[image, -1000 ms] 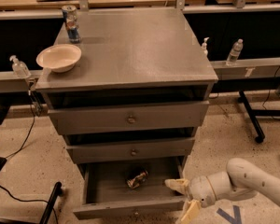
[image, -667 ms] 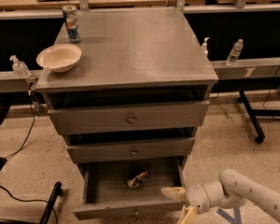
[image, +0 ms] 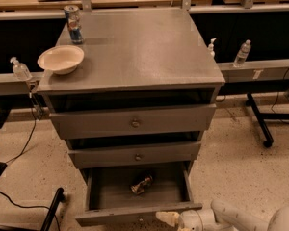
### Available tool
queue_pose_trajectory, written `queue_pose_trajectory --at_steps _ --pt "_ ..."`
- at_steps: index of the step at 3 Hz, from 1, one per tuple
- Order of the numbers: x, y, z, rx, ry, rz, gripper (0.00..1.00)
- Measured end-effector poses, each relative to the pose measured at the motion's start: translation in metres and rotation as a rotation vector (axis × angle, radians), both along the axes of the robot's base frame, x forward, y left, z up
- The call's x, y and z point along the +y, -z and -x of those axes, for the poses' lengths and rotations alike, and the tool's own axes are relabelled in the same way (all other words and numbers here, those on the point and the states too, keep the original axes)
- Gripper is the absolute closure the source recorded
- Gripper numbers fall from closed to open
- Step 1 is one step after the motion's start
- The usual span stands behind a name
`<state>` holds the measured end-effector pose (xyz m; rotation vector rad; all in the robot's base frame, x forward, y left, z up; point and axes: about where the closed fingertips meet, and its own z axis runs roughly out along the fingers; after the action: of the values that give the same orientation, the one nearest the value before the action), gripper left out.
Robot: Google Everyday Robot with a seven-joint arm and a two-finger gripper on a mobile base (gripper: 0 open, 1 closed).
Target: Pick orange can from bottom drawer and place on counter
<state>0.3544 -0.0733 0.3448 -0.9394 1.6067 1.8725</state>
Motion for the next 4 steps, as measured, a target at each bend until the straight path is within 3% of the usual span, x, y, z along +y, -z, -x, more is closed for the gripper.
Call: queue_pose_trajectory --at_steps 1,2,3,4 --pt "0.003 0.003 0.003 0.005 -0.001 -0.004 0.0" --pt "0.026 -0.012 -0.006 -0.1 -0.054 0.016 0.0" --pt "0.049 -0.03 -0.033 -0.25 -0.096 0.06 0.0" --pt "0.06 -0.04 -0.068 -0.378 -0.073 0.093 0.0"
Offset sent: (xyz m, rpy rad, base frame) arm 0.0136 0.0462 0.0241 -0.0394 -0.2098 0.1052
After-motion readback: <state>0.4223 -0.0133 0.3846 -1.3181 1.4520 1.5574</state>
